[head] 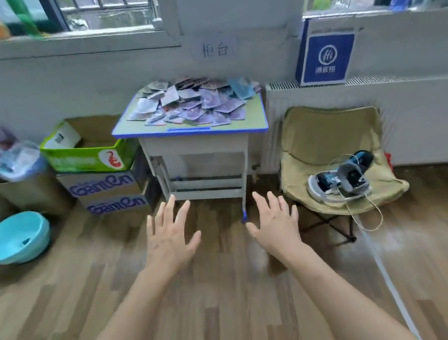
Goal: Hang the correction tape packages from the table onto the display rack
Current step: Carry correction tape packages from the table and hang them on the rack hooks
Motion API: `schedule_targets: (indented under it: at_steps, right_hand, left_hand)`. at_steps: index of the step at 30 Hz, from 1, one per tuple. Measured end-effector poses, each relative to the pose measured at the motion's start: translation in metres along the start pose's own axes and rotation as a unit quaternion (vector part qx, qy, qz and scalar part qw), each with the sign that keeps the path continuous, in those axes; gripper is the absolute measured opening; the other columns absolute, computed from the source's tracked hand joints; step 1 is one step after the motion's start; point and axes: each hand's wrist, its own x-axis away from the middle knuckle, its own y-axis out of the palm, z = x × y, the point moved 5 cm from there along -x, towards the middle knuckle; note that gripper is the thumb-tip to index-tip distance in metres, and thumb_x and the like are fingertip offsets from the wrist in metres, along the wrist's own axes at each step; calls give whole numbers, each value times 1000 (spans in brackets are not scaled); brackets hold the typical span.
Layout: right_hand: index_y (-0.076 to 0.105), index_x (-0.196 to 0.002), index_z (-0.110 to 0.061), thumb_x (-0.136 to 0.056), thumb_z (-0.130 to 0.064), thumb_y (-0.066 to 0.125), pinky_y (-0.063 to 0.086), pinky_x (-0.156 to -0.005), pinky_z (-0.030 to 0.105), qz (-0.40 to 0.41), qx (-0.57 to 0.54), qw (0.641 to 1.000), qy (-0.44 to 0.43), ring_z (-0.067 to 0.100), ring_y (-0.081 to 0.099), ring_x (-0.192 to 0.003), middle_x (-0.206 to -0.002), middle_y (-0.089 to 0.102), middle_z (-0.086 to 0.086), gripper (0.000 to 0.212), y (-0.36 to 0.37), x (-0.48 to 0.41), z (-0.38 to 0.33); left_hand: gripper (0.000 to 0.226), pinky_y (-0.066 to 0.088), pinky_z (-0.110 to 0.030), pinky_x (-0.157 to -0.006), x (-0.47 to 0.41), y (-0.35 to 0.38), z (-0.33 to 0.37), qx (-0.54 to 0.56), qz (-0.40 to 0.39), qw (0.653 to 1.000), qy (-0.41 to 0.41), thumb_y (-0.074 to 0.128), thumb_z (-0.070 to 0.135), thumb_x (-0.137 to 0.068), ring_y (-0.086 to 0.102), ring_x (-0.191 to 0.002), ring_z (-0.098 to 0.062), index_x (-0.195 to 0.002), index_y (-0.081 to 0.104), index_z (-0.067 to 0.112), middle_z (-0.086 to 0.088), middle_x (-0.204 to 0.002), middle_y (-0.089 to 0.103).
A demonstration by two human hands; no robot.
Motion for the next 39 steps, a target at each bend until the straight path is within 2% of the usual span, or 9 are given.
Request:
schedule_targets:
  at_steps: [6, 13, 18, 28, 35, 39]
  right_hand:
    - [8, -152, -28, -96, -41, 43, 6, -115, 49, 28, 9, 999, -14, 27, 6, -146, -159, 7, 7, 67, -10, -123, -39]
    - [9, -152, -25, -94, -41, 45, 8, -115, 51, 64, -8, 998, 24, 29, 7, -145, -158, 11, 9, 69, -38, -268, -82]
    - [8, -151, -25, -94, -42, 45, 10, -114, 51, 56, -3, 997, 45, 29, 11, -144, -157, 13, 11, 70, -47, -352, -96]
    - [4, -152, -24, -96, -43, 44, 10, -114, 48, 44, -10, 997, 66, 29, 10, -145, -159, 7, 8, 71, -64, -552, -70]
    - [10, -151, -20, -94, -39, 48, 23, -111, 47, 42, 11, 995, 86, 29, 20, -142, -156, 14, 9, 72, -77, -671, -29]
    - [14, -150, -20, -92, -38, 53, 28, -108, 51, 26, -2, 994, 110, 32, 24, -139, -156, 16, 10, 72, -76, -717, -6]
  left_hand:
    - [69, 0, -41, -117, -127, -4, -36, 19, 14, 1000, -5, 45, 47, -93, 0, -146, -19, -150, 11, 31, 1, -160, -1]
    - [68, 2, -44, -117, -291, -30, -69, 47, 22, 998, 29, 47, 46, -94, 0, -146, -20, -151, 12, 31, 1, -160, -2]
    - [67, 4, -45, -117, -381, -27, -81, 58, -3, 997, 43, 47, 46, -94, 3, -146, -22, -150, 15, 30, 0, -159, 1]
    - [68, 10, -40, -116, -577, 9, -86, 69, 1, 997, 34, 52, 44, -92, 11, -144, -23, -149, 20, 29, -1, -159, 6]
    - [70, 7, -43, -118, -711, 38, -56, 65, -34, 997, 30, 49, 46, -93, 7, -146, -23, -151, 14, 28, -2, -159, 3]
    - [70, 10, -40, -116, -759, 58, -51, 58, -56, 997, 22, 48, 47, -93, 10, -145, -24, -151, 14, 27, -4, -159, 5]
